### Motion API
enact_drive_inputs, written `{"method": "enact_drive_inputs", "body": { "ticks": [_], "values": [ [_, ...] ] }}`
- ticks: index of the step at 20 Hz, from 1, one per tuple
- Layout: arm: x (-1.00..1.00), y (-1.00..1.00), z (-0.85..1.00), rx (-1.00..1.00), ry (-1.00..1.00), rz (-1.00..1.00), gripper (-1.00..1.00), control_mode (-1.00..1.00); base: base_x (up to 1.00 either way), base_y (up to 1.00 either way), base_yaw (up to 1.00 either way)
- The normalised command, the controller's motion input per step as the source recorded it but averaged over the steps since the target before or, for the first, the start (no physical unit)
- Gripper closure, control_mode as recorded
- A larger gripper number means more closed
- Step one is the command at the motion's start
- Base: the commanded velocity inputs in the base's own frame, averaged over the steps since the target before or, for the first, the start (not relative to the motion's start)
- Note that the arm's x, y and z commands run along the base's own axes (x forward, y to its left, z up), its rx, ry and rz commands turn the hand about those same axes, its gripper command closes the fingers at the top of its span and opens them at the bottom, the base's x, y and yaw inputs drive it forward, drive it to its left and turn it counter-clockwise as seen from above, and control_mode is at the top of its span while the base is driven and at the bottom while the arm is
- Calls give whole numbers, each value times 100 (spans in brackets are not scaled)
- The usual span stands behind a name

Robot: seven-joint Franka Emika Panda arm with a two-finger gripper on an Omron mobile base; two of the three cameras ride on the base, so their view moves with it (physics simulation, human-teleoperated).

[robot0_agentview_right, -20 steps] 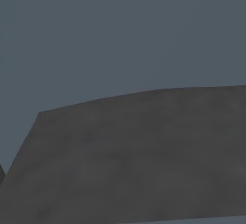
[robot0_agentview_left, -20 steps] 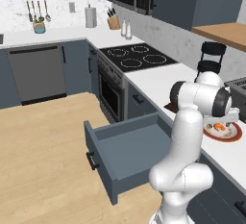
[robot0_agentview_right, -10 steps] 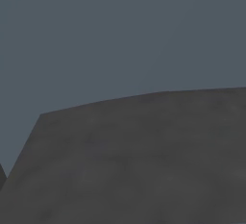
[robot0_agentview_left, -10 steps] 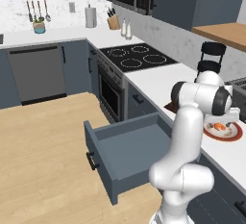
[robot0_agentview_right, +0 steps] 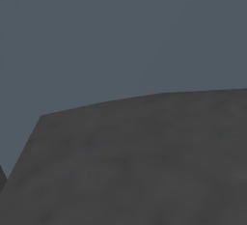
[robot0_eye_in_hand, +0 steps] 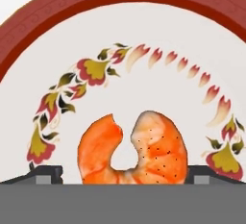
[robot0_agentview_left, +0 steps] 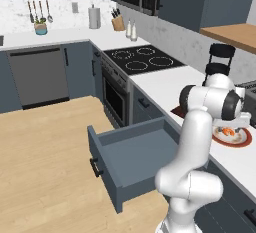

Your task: Pick up the knife from the drawer and place it on the cutting board. Then place the meat from the plate to the cutting board.

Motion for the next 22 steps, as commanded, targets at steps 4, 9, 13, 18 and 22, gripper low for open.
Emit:
{"method": "enact_drive_inputs", "body": {
  "ticks": [4, 9, 13, 18, 22],
  "values": [
    [-5, 0, -5, -1, 0, 0, -100, -100, 0, 0, 0],
    [0, 0, -15, -1, 0, 0, -100, -100, 0, 0, 0],
    [0, 5, -36, -6, 0, 0, 100, -100, 0, 0, 0],
    [-1, 0, -18, 0, 0, 0, 100, -100, 0, 0, 0],
    [-4, 0, 25, 10, -7, 0, 100, -100, 0, 0, 0]
  ]
}}
